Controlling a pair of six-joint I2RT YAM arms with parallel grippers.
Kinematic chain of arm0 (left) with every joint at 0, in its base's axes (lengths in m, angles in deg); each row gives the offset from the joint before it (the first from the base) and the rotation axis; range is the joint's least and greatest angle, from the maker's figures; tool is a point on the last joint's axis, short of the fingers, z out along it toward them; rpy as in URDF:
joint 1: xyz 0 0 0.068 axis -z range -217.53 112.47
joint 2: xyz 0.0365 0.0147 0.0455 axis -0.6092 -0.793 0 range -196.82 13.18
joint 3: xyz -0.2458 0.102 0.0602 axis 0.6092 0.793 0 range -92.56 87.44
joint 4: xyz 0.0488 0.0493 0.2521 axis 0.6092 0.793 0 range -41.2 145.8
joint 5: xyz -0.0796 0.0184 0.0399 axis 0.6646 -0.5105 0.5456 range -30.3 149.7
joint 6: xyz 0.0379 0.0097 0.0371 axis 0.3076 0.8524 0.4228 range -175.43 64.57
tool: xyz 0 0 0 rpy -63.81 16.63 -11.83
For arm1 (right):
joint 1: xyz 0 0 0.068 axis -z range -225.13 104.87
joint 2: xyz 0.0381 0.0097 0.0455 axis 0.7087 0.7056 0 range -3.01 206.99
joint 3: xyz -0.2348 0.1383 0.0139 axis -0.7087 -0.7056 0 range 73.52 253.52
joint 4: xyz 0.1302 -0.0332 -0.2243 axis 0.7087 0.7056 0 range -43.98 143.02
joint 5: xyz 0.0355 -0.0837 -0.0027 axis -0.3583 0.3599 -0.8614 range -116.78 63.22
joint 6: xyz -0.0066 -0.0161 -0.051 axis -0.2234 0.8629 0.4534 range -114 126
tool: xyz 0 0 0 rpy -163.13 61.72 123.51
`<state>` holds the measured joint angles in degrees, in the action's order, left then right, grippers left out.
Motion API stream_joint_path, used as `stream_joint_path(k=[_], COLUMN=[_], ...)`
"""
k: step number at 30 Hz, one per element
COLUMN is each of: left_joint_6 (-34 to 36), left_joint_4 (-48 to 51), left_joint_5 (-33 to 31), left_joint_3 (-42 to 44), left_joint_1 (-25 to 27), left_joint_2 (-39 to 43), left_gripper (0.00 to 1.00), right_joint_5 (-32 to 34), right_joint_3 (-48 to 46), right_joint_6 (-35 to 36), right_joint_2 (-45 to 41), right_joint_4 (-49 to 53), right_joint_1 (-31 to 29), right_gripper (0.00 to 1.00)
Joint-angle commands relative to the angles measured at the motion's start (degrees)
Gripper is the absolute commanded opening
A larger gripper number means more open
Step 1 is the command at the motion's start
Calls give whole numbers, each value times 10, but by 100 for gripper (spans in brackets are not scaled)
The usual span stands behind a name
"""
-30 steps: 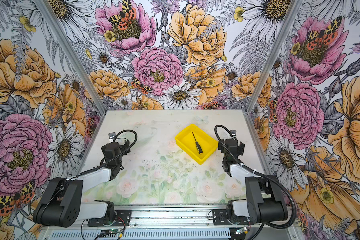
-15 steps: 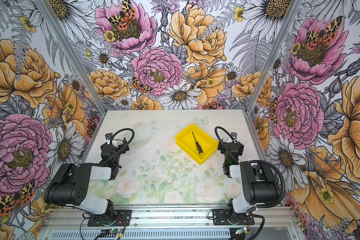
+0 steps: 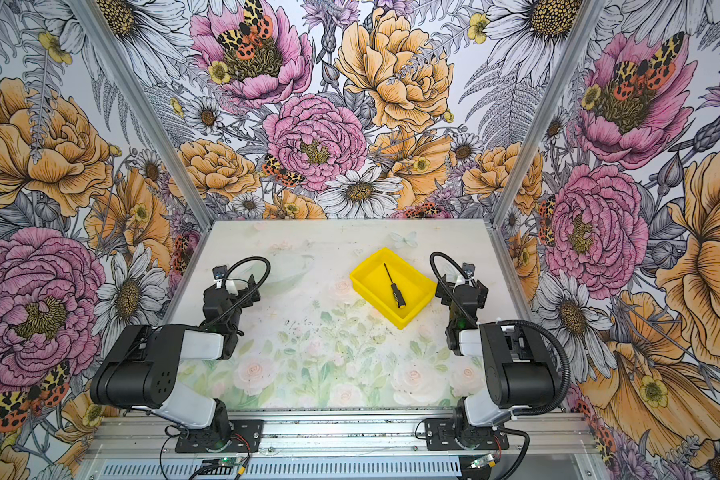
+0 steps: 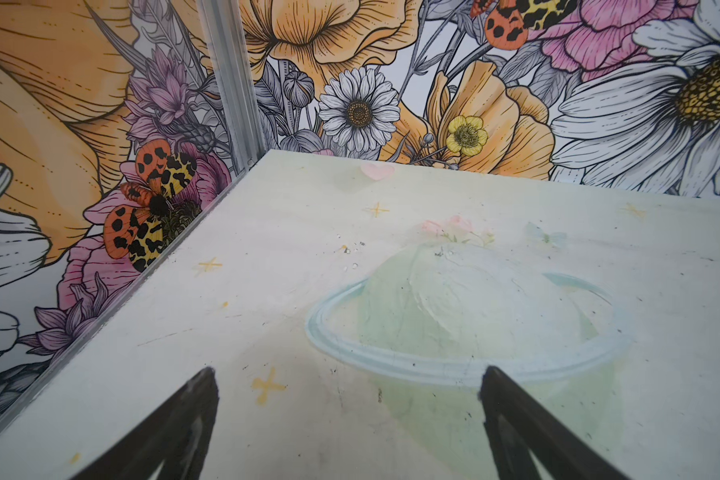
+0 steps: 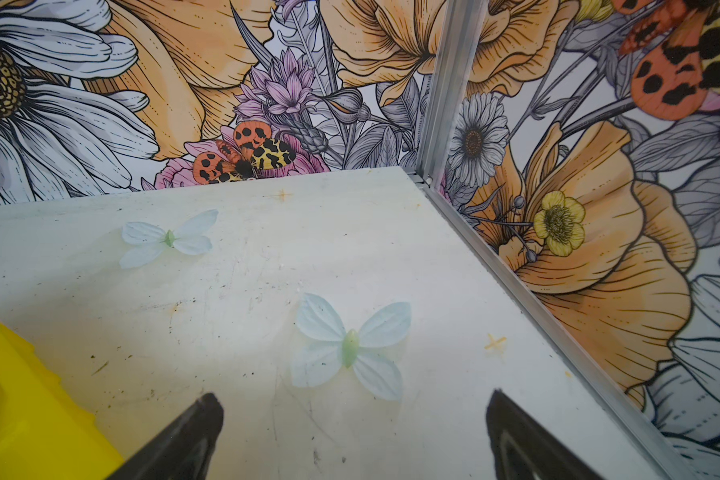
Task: Put the screwdriver in the bin
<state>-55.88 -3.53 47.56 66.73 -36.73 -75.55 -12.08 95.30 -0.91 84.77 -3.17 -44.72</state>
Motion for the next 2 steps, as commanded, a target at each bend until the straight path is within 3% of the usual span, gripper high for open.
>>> stream_joint_path(k=[1, 2], left_joint_6=[5, 11], left_joint_4=[-13, -16], left_joint_5=[19, 11], left_joint_3=[-9, -7], left_joint_1=[-1, 6], left_joint_2=[0, 0], left_gripper=[99, 99], right_joint_5=[-5, -9], right_joint_3=[-4, -10], right_joint_6=[2, 5], right_joint_2=[-1, -2], right_joint_4=[-23, -31], right_joint_1=[-3, -4], right_gripper=[99, 99])
